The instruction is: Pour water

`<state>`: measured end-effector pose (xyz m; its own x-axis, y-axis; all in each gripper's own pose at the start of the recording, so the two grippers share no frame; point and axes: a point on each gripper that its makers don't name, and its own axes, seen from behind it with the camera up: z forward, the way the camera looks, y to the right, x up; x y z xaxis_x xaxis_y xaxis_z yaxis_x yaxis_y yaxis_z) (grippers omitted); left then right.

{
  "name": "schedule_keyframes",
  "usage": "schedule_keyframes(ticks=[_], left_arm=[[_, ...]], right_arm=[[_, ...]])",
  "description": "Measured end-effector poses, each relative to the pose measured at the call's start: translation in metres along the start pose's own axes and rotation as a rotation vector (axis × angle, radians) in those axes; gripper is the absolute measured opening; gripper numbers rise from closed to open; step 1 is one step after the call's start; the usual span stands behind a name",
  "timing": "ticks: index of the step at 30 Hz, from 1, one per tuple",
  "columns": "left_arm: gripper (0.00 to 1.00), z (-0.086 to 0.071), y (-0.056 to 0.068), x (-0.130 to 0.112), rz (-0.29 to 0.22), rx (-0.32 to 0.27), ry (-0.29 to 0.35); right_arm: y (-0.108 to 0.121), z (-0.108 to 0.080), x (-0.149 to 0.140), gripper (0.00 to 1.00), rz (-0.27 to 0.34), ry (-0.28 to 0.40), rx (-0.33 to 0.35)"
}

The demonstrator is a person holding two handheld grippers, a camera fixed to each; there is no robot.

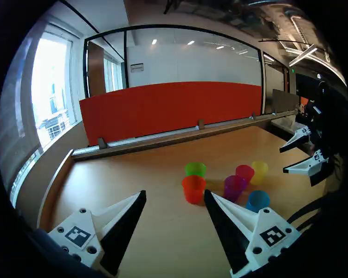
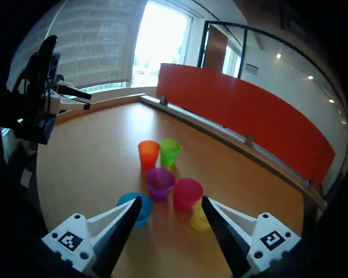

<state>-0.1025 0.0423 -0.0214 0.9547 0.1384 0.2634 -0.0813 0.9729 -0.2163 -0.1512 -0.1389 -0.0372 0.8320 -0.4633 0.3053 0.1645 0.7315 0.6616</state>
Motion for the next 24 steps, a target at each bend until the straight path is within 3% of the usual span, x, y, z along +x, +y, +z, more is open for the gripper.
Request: schedule_keyframes(ticks=[14, 24], left_arm=[[0.92, -0.003, -0.004, -0.003, -0.007, 0.010, -0.003], [0.92, -0.001, 0.005, -0.010, 0.014, -0.015, -0.015]], right_arm=[[-0.018, 0.013, -0.012, 1.00, -0.011, -0.025, 0.038], [-0.017, 0.015, -0.012, 1.00, -0.012, -0.027, 0.039]])
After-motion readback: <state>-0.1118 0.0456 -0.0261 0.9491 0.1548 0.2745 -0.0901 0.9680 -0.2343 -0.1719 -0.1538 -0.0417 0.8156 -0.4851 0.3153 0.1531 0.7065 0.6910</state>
